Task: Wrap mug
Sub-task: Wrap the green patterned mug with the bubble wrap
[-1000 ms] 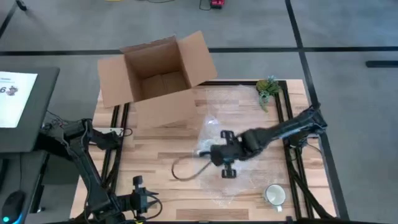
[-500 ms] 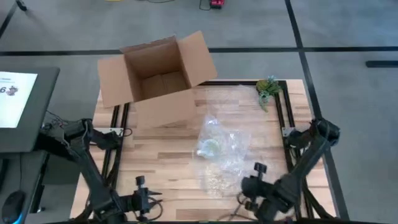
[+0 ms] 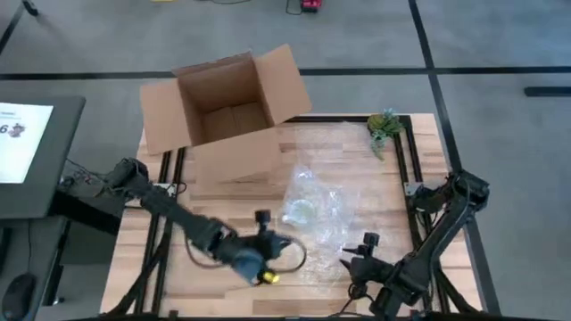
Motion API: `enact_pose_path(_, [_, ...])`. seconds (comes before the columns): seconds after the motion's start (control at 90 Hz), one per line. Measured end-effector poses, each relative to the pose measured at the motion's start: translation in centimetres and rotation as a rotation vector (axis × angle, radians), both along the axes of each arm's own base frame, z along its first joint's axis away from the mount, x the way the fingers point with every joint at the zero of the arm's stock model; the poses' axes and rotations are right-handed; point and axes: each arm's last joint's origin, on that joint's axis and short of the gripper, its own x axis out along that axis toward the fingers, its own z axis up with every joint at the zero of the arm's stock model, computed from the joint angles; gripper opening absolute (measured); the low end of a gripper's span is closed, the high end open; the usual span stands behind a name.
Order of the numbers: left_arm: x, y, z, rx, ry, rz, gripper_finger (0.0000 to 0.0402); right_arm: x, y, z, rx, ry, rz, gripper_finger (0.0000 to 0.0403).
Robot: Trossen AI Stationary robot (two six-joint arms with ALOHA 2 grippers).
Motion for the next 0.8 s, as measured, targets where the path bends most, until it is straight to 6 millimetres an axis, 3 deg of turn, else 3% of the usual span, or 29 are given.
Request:
enact_pose_path(0.156, [2.2, 3.0, -1.7, -0.037, 0.085, 0.009, 0.0000, 0.6, -0.9, -1.1, -0.035, 0.002, 0.005, 0.0142])
enact_pose_path(0.322, [3.9, 3.9, -4.5, -0.014, 0.153, 0.017, 0.0000, 2.2, -1.9, -1.4, -0.060, -0.009, -0.005, 0.0129])
enact_pose_path(0.433, [4.5, 3.9, -6.1, -0.006, 0.199, 0.016, 0.0000, 3.0, -2.8, -1.2, -0.110, -0.037, -0.039, 0.0092])
enact_pose_path(0.522, [4.8, 3.8, -7.2, 0.003, 0.224, 0.017, 0.0000, 3.6, -3.3, -1.1, -0.158, -0.043, -0.043, 0.0039])
enact_pose_path(0.589, [4.9, 3.7, -7.5, 0.007, 0.226, 0.020, 0.0000, 4.2, -3.7, -1.0, -0.185, -0.056, -0.045, 0.0010])
enact_pose_path(0.711, [5.0, 3.8, -7.2, 0.030, 0.197, 0.051, 0.0000, 5.8, -4.6, -0.6, -0.226, -0.074, -0.041, 0.0006])
enact_pose_path(0.8, [4.6, 3.7, -6.0, 0.047, 0.161, 0.048, 0.0000, 7.3, -5.4, 0.2, -0.244, -0.062, -0.039, 0.0001])
